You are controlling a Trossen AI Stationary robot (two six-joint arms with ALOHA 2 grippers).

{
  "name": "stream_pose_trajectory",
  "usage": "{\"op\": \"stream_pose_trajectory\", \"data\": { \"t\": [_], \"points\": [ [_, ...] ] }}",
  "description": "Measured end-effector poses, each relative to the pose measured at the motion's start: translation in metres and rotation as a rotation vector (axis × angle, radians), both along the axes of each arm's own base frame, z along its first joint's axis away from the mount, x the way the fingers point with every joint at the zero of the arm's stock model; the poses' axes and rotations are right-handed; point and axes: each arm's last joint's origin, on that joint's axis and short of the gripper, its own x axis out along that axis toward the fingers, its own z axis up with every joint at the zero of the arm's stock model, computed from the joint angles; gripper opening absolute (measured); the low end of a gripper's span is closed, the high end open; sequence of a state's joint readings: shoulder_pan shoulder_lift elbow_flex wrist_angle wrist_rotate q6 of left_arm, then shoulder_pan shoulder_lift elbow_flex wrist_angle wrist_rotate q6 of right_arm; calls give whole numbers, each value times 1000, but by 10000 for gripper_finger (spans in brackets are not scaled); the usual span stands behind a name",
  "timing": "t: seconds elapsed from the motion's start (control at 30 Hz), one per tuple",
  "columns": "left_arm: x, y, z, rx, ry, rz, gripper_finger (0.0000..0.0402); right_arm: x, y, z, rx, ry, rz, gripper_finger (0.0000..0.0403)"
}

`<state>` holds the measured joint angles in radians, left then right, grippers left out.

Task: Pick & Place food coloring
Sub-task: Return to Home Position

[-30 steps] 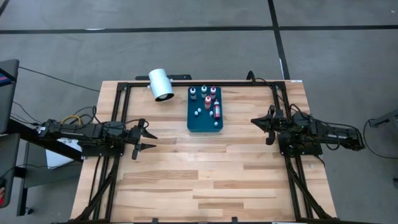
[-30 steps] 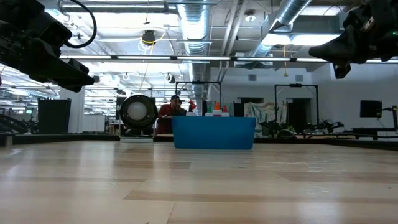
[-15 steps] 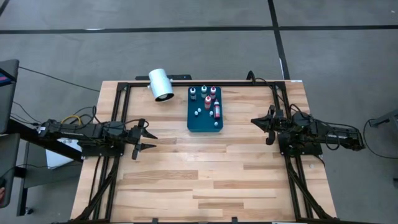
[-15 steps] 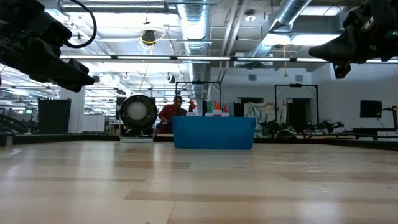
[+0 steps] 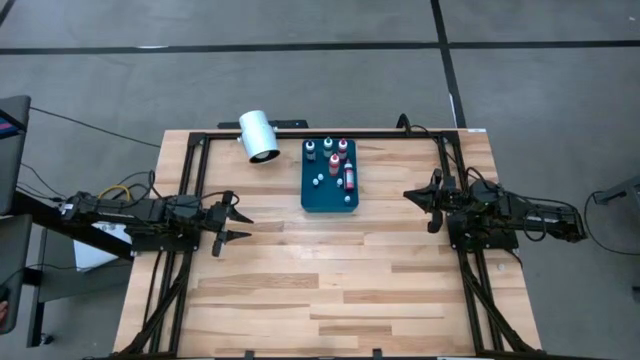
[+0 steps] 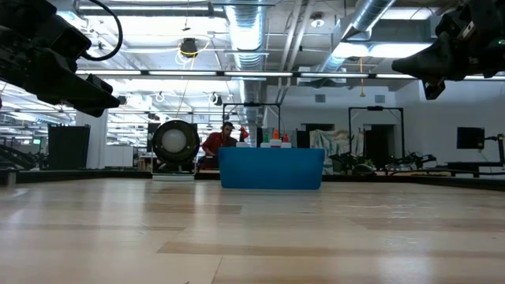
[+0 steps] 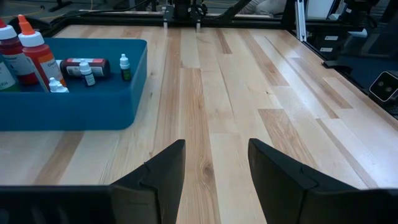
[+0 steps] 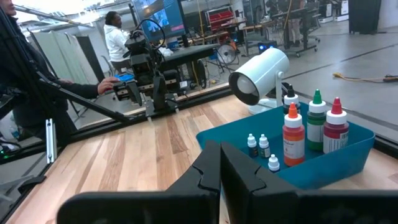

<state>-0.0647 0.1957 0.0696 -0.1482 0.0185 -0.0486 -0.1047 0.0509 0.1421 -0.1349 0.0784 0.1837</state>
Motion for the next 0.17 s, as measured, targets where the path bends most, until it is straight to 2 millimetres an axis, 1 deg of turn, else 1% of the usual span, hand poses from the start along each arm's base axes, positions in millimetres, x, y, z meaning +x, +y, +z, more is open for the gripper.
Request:
{"op": "stream_pose_trajectory", "data": {
  "t": [0.17],
  "points": [
    [0,0,0,0,0,0,167,0,0,0,0,0,0,0]
  ]
}}
